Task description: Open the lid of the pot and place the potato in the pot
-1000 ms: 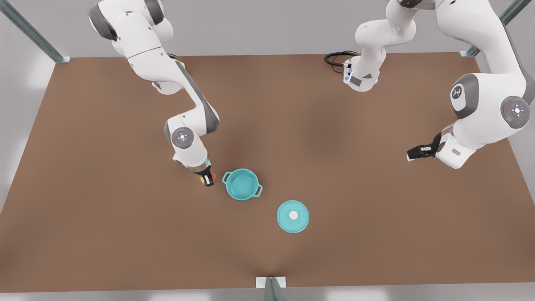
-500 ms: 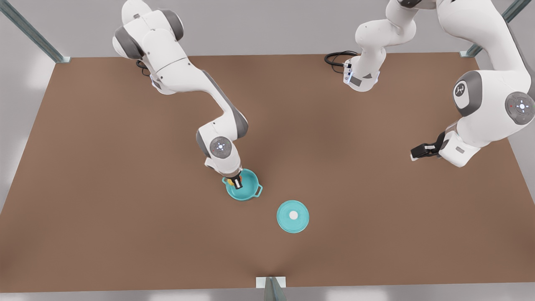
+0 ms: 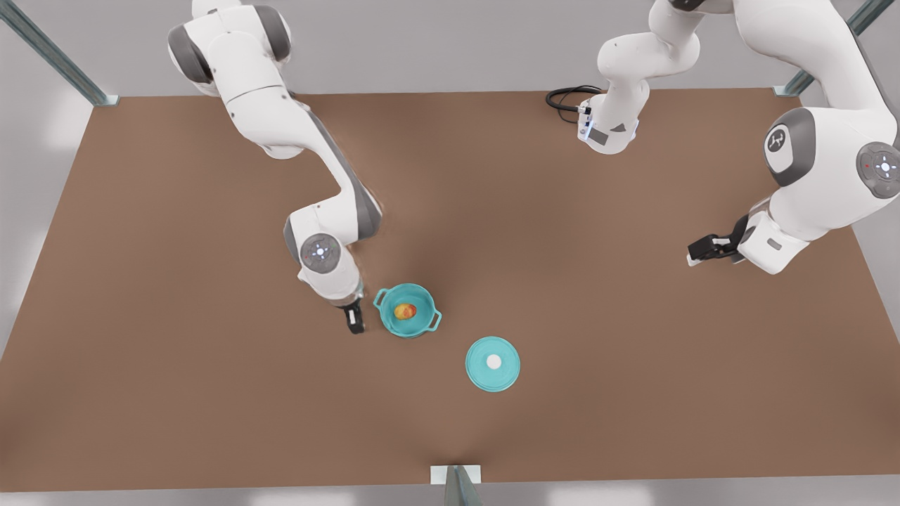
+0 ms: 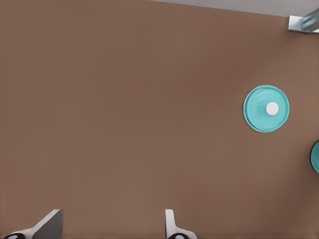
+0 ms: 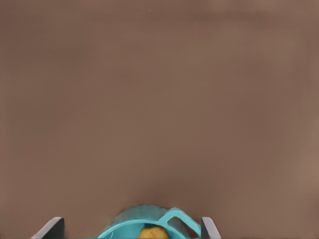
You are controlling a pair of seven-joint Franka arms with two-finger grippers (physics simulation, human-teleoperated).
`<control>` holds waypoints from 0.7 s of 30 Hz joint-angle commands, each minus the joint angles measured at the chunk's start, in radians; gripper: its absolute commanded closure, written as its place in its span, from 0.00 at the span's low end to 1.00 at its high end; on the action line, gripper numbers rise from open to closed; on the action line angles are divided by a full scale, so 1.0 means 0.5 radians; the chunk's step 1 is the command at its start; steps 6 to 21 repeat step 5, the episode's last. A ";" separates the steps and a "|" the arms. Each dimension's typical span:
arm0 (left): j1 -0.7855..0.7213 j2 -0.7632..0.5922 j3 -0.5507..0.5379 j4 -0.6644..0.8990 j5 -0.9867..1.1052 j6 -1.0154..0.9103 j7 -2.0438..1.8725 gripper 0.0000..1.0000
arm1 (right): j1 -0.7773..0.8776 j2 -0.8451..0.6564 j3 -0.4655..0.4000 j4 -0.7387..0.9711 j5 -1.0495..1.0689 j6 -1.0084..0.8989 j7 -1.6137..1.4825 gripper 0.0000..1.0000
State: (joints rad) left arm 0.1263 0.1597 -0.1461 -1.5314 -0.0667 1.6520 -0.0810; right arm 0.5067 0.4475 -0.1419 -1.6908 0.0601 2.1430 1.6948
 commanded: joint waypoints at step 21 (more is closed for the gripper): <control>-0.001 0.000 -0.002 0.001 -0.002 -0.015 0.015 0.00 | -0.535 -0.398 -0.035 -0.177 -0.096 -0.611 -2.767 0.00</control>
